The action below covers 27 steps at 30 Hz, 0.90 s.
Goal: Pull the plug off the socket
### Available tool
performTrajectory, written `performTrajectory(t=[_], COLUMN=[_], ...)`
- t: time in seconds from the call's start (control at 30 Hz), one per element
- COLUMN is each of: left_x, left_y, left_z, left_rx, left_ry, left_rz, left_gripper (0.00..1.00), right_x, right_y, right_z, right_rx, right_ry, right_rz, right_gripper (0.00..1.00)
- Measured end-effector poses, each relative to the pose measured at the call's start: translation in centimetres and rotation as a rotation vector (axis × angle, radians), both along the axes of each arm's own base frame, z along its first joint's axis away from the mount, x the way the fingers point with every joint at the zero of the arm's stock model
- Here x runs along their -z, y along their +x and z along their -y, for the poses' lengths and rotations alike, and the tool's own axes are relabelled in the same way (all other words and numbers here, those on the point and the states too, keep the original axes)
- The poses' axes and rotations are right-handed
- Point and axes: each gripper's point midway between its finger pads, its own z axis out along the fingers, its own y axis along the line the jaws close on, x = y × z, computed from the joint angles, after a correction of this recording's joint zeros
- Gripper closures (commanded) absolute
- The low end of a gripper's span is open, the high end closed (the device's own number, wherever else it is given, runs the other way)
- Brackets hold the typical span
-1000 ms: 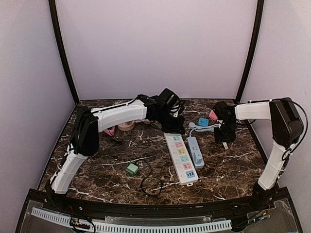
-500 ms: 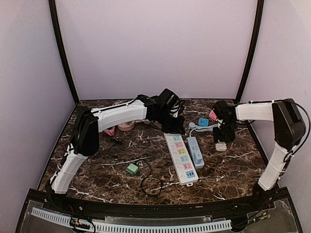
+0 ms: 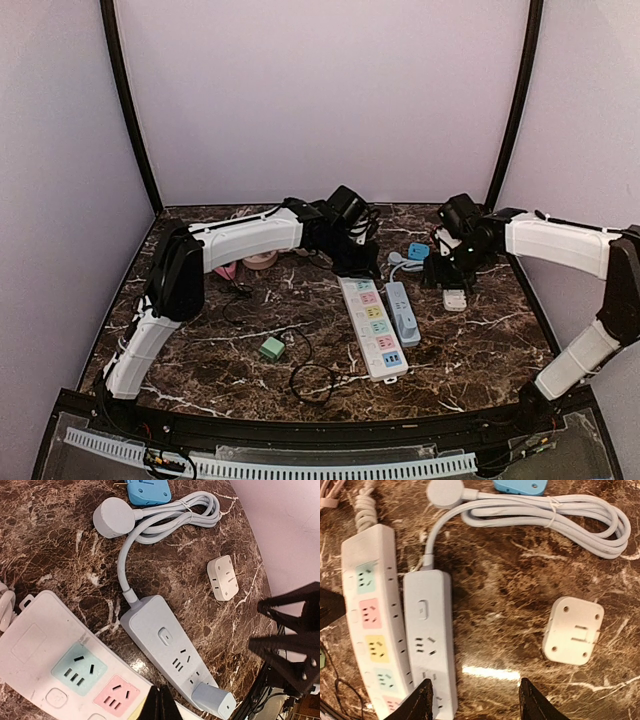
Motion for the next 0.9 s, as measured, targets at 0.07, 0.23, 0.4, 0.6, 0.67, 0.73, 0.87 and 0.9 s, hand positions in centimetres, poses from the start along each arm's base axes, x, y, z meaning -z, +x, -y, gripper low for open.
performTrajectory(t=[0.07,0.23,0.4,0.6,0.67,0.73,0.87,0.9], left_x=[-0.1,-0.3,-0.6,-1.1,-1.5,-1.8,-1.9,-1.8], left_y=[0.0,0.1,0.1,0.0,0.0,-0.1,-0.3,-0.3], left_z=[0.1,0.4,0.6,1.1,1.3,1.7,2.4,2.5], left_rx=[-0.001,-0.001,0.001,0.003,0.005,0.01,0.023,0.025], left_ry=[-0.004,-0.021,-0.035,-0.068,-0.085,-0.106,-0.142,-0.148], left_rz=[-0.001,0.003,0.0,-0.013,-0.019,-0.027,-0.042,-0.048], left_gripper=[0.99,0.99,0.99,0.99,0.99,0.99,0.99,0.99], right_x=[-1.0,-2.2,-1.6,0.0,0.8,1.5,2.3,2.4], right_y=[-1.2,-4.3,-7.2,-8.4,-8.4,-8.3,-8.1,-8.0], right_z=[-1.3,-4.2,-6.1,-6.5,-6.4,-6.2,-6.1,-6.1], right_rx=[-0.023,-0.063,-0.084,-0.067,-0.057,-0.051,-0.049,-0.049], right_ry=[0.04,0.098,0.085,0.013,-0.013,-0.036,-0.066,-0.069], right_rz=[0.003,-0.014,-0.065,-0.096,-0.108,-0.115,-0.12,-0.121], right_gripper=[0.45,0.45,0.46,0.5,0.53,0.57,0.59,0.59])
